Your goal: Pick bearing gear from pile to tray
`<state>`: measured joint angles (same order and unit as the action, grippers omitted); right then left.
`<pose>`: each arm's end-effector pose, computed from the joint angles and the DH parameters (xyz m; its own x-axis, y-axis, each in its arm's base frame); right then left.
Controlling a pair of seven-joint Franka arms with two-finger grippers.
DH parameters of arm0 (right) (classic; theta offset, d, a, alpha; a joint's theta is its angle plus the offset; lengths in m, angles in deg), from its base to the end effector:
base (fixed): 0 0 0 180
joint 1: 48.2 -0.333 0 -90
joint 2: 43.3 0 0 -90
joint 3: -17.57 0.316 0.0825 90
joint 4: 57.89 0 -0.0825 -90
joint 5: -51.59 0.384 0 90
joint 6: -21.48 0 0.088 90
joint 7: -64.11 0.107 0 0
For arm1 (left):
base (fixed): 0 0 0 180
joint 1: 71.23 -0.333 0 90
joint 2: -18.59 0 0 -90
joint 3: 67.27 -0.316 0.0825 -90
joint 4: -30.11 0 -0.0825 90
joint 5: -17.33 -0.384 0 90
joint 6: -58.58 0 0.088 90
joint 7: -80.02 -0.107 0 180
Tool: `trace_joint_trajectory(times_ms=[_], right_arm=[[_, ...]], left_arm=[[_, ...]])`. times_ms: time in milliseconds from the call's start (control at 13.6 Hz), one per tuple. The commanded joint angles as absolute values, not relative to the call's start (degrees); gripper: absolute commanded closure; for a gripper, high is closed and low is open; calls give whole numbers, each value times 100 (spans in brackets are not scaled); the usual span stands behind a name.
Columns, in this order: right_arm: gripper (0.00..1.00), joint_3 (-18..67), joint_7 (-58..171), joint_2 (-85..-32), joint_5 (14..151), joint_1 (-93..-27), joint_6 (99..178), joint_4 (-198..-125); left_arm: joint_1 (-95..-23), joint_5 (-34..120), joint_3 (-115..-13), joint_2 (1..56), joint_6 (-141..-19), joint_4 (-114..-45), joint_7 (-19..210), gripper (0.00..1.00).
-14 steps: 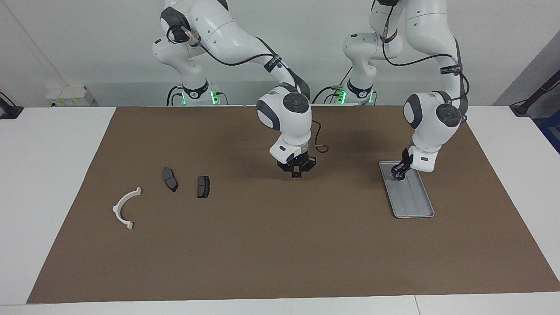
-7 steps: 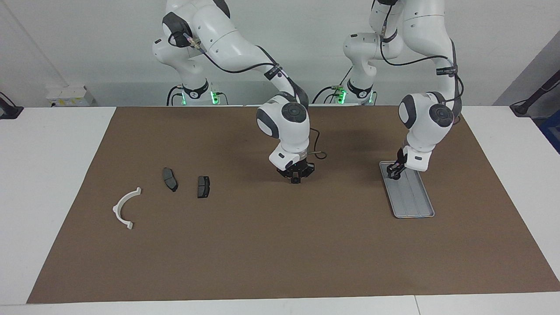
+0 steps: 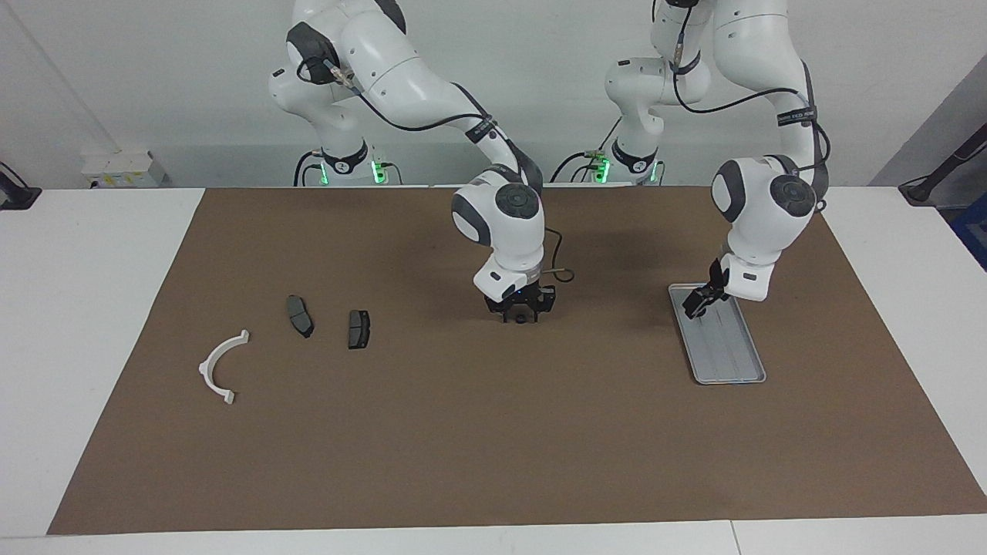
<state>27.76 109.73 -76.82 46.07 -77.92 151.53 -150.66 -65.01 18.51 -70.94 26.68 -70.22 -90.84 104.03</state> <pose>0.5464 0.4324 0.2942 0.9965 -0.0743 0.0392 -0.0715 -0.9951 -0.0682 0.5633 -0.0262 0.3492 0.9261 0.3773 -0.0064 0.3773 -0.9261 0.0048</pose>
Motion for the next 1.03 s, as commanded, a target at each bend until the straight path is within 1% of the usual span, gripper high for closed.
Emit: trace_joint_trajectory(times_ms=[0,147,295,368,516,589,737,811,958], right_arm=[[17,2820,11148,-7556,4553,-7730,14395,-14466],[17,2785,11078,-7320,4500,-7537,13805,-14026],[11,2776,10589,-6829,4500,-7151,13383,-13971],[8,2785,10124,-6582,4518,-6853,13102,-13971],[6,2776,8817,-6160,4500,-6264,12504,-13971],[3,2776,8132,-5967,4500,-5966,12302,-13980],[1,2776,7066,-5711,4518,-5359,11984,-13980],[0,2776,6809,-5632,4526,-5112,11844,-13989],[0,2785,6693,-5465,4605,-4629,11545,-14119]], left_arm=[[-6079,1891,-7149,2738,-6632,-8661,10716,0],[-5771,1891,-7149,2773,-6658,-8574,11199,0],[-5376,1891,-7149,2878,-6632,-8328,11874,0],[-5140,1891,-7149,2904,-6640,-8292,12182,0],[-4752,1917,-7149,3035,-6640,-8143,12622,0],[-4550,1917,-7149,3271,-6614,-7846,12981,0],[-4137,1926,-7158,3921,-6386,-7056,13623,0],[-3979,1926,-7158,4081,-6420,-6878,13922,0],[-3584,1943,-7167,4362,-6552,-6798,14162,0]])
